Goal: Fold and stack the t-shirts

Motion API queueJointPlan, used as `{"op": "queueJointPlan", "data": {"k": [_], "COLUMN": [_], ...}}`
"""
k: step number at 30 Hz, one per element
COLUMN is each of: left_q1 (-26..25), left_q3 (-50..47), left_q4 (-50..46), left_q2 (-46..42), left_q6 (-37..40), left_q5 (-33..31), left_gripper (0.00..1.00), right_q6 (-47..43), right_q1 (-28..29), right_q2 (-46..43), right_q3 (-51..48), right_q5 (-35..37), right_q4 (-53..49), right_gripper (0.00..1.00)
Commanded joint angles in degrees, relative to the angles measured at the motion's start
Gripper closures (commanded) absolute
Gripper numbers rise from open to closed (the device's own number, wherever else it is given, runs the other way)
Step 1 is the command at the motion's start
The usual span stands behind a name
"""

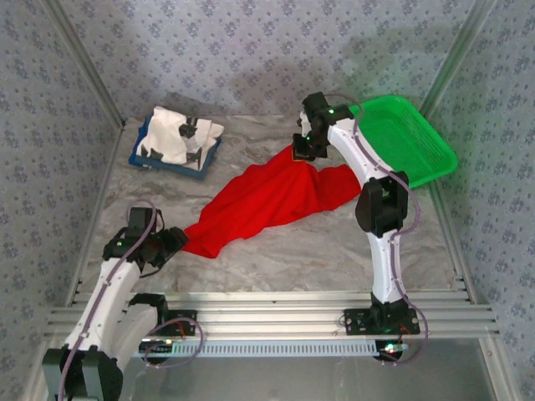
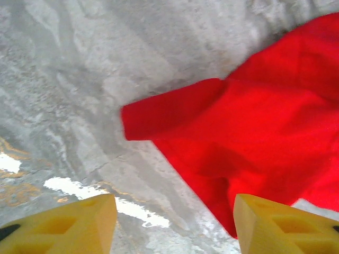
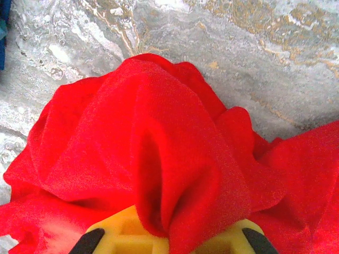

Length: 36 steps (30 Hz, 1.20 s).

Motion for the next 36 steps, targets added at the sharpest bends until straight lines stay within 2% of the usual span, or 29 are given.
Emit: {"op": "queueJointPlan", "data": {"k": [1, 6, 11, 17, 22, 25, 31, 34, 36], "left_q1": [0.4, 0.5, 0.7, 1.4, 2.1, 2.2, 2.1, 2.1, 2.1], "left_q3": [-0.2, -1.7, -4.6, -2.3, -2.0, -1.7, -0.7, -0.4, -0.3], "left_q4": [-1.8, -0.2, 11.6, 14.3, 17.8, 18.9, 21.3, 21.4, 21.4], "left_q2": [2.7, 6.7, 5.9, 11.6, 15.6, 17.1, 19.8, 21.0, 22.1], "left_q6": [-1.5, -2.9, -3.6, 2.8, 6.2, 8.1, 11.1, 12.3, 13.0], "left_q5": [-1.2, -0.7, 2.7, 2.0, 3.2, 3.2, 4.8, 4.9, 4.8], "left_gripper": [0.37, 0.35, 0.35, 0.39, 0.43, 0.43, 0.46, 0.52, 0.6], "right_q6": [-1.2, -2.3, -3.4, -3.6, -3.5, -3.3, -3.3, -4.2, -3.9], "right_q1": [0.0, -0.7, -1.0, -1.0, -1.1, -1.3, -1.2, -1.4, -1.8], "right_q2": [1.7, 2.4, 2.3, 2.0, 1.7, 1.1, -2.1, -5.3, -8.4], "right_q3": [2.0, 2.2, 1.1, 0.5, 0.6, 1.0, 0.6, -1.5, -4.2], "right_q5": [1.2, 1.7, 1.3, 0.0, -1.1, -2.1, -4.3, -5.9, -6.3], "right_q4": [-2.4, -3.4, -3.7, -3.3, -3.2, -3.2, -3.0, -3.0, -2.8], "right_gripper": [1.0, 1.0, 1.0, 0.99, 0.83, 0.68, 0.52, 0.44, 0.33]}}
